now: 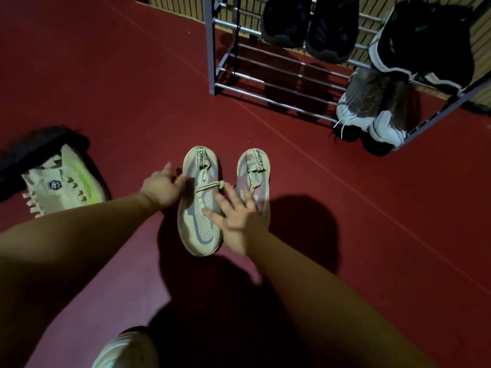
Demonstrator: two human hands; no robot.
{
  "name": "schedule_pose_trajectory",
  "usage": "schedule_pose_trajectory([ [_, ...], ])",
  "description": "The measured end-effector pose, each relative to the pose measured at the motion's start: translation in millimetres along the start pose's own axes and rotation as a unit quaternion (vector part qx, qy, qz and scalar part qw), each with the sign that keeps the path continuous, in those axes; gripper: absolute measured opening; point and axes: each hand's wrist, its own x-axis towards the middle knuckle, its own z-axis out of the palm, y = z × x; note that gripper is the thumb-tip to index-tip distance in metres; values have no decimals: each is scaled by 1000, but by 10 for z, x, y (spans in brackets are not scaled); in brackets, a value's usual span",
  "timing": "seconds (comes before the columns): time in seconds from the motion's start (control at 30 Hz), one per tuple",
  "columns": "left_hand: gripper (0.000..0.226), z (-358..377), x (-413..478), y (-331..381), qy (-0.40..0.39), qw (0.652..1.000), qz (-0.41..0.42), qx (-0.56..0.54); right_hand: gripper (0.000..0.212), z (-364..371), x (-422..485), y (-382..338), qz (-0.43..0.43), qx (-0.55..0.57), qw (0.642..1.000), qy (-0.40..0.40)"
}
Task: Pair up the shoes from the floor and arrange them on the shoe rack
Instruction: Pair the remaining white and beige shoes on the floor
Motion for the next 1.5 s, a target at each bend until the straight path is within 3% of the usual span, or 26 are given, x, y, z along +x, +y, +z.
schedule_pose_trajectory([
  [0.03, 73, 77, -69, 54, -17, 1000, 19, 15, 47, 28, -97, 43, 9, 108, 993, -44],
  [0.1, 80, 262, -267, 155, -42, 998, 35, 43, 75, 244, -259, 70, 32, 280, 959, 6],
  [0.2, 96, 483, -579, 270, -58, 994, 2, 90, 103, 267, -491, 93, 75, 336, 936, -75],
  [0.33, 122, 517, -693, 346, -86, 984, -24, 152, 95, 481, -480, 97, 55, 317, 947, -8],
  [0.43, 133, 581, -741, 384, -98, 979, -28, 175, 84, 537, -489, 307, 97, 365, 925, 36],
  [0.53, 127, 662, -757, 373, -75, 985, -9, 154, 76, 455, -485, 563, 82, 354, 930, 54],
  [0.6, 124, 638, -705, 364, -56, 988, 29, 140, 80, 386, -466, 652, 52, 359, 932, -24],
  [0.73, 122, 517, -463, 401, -26, 987, 112, 116, 85, 339, -335, 517, 130, 401, 906, -40],
  [1.0, 116, 576, -403, 395, -21, 984, 58, 167, 77, 374, -134, 477, 190, 456, 868, 46],
  [1.13, 112, 593, -412, 386, -12, 985, 52, 165, 81, 412, -105, 623, 208, 441, 873, 15],
  [1.27, 107, 562, -404, 346, 12, 992, 67, 110, 98, 455, -115, 654, 229, 426, 873, -63],
  [1.37, 105, 491, -425, 342, 19, 996, 72, 39, 89, 415, -123, 687, 221, 437, 871, -44],
  [1.5, 114, 349, -493, 416, 10, 995, 69, -67, 105, 260, -219, 749, 234, 512, 827, 1],
])
